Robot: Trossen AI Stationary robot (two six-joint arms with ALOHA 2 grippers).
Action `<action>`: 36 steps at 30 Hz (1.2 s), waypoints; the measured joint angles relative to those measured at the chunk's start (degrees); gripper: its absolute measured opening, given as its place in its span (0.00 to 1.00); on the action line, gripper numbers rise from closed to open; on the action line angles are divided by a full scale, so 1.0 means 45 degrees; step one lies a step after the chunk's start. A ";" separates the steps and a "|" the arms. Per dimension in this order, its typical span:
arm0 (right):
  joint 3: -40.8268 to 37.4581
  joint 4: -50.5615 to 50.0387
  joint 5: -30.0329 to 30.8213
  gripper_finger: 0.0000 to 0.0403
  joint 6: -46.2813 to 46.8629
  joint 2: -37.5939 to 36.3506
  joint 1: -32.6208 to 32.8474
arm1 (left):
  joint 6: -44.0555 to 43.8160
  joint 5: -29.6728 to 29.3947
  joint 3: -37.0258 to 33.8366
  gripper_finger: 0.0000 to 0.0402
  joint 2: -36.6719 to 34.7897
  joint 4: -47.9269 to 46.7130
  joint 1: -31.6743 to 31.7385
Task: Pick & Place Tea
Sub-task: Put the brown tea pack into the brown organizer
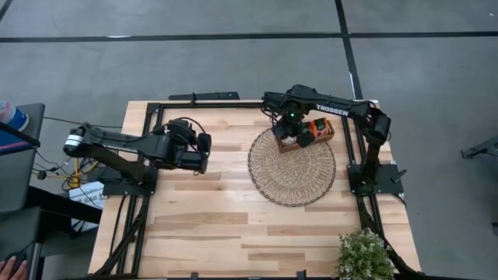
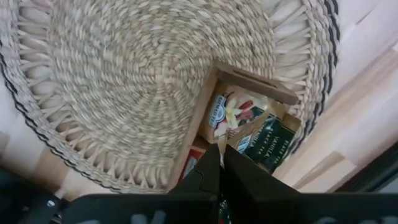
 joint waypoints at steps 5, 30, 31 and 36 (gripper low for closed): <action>-0.0004 -0.0033 -0.0461 0.00 0.0014 0.0000 -0.0016 | -0.0003 -0.0188 -0.0418 0.12 -0.0846 0.0397 -0.0004; -0.0031 0.0038 0.0048 0.00 -0.0337 0.1481 0.0062 | 0.0995 0.0915 -0.0739 0.12 -0.1090 0.1604 -0.0013; -0.0028 0.0083 0.0034 0.00 -0.0341 0.1460 0.0062 | 0.1067 0.0920 -0.0739 0.12 -0.1089 0.1618 -0.0013; -0.0023 0.0212 0.0015 0.00 -0.0360 0.1438 0.0062 | 0.1651 0.0940 -0.0739 0.12 -0.1093 0.1835 -0.0013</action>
